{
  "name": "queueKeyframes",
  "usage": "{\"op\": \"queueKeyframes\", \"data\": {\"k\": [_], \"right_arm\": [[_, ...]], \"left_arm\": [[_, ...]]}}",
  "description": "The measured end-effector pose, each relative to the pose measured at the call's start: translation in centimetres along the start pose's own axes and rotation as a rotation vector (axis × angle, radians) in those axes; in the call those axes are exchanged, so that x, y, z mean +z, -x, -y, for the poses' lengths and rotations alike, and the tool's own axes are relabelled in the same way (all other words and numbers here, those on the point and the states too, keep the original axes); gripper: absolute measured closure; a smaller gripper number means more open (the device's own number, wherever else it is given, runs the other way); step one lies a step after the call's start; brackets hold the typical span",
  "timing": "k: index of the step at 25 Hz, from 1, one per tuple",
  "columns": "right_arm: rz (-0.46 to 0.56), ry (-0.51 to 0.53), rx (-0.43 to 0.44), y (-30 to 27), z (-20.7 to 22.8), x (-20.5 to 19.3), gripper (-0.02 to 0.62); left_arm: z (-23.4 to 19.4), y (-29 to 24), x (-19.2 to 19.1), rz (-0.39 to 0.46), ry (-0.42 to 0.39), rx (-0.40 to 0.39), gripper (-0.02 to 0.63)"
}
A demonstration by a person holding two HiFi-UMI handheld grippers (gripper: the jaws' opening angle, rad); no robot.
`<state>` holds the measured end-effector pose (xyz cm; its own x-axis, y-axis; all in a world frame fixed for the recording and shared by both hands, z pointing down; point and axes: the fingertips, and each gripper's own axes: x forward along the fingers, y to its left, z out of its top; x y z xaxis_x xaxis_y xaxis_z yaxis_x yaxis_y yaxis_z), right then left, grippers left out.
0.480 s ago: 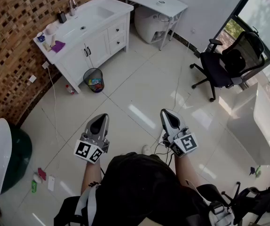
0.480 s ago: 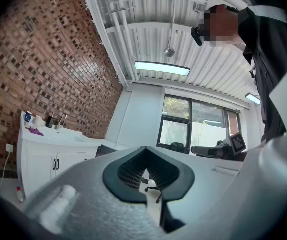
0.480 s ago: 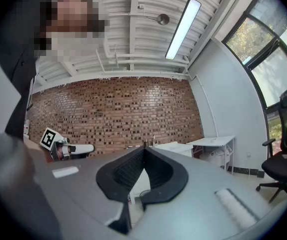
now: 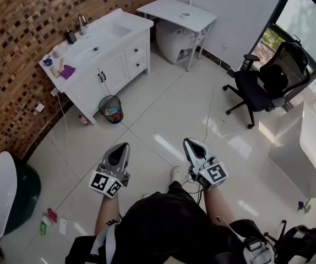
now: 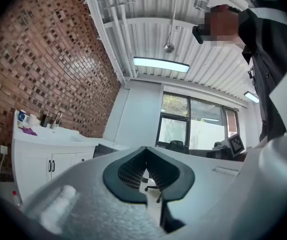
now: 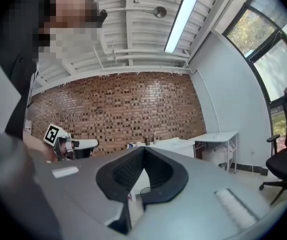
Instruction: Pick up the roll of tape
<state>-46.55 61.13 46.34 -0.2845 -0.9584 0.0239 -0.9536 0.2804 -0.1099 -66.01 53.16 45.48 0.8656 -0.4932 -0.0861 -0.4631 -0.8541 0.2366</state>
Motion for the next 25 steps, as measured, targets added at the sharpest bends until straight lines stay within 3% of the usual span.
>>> {"op": "queueKeyframes", "data": {"k": [7,12,18,25], "right_arm": [[0.076,0.013,0.059,-2.8,8.0,3.6,0.591],[0.099,0.023,0.057,-2.1,14.6,5.1,0.591],[0.113,-0.008,0.008,0.3,21.3,5.4,0.591],[0.094,-0.058,-0.046,1.3,24.7,4.4,0.591]], "left_arm": [[0.9,-9.2,0.6,0.05,0.014,0.026,0.604],[2.8,-15.8,0.3,0.069,0.002,0.025,0.604],[6.1,-22.5,-0.8,0.041,0.002,-0.033,0.604],[7.3,-26.6,-2.0,-0.015,-0.008,-0.084,0.604]]}}
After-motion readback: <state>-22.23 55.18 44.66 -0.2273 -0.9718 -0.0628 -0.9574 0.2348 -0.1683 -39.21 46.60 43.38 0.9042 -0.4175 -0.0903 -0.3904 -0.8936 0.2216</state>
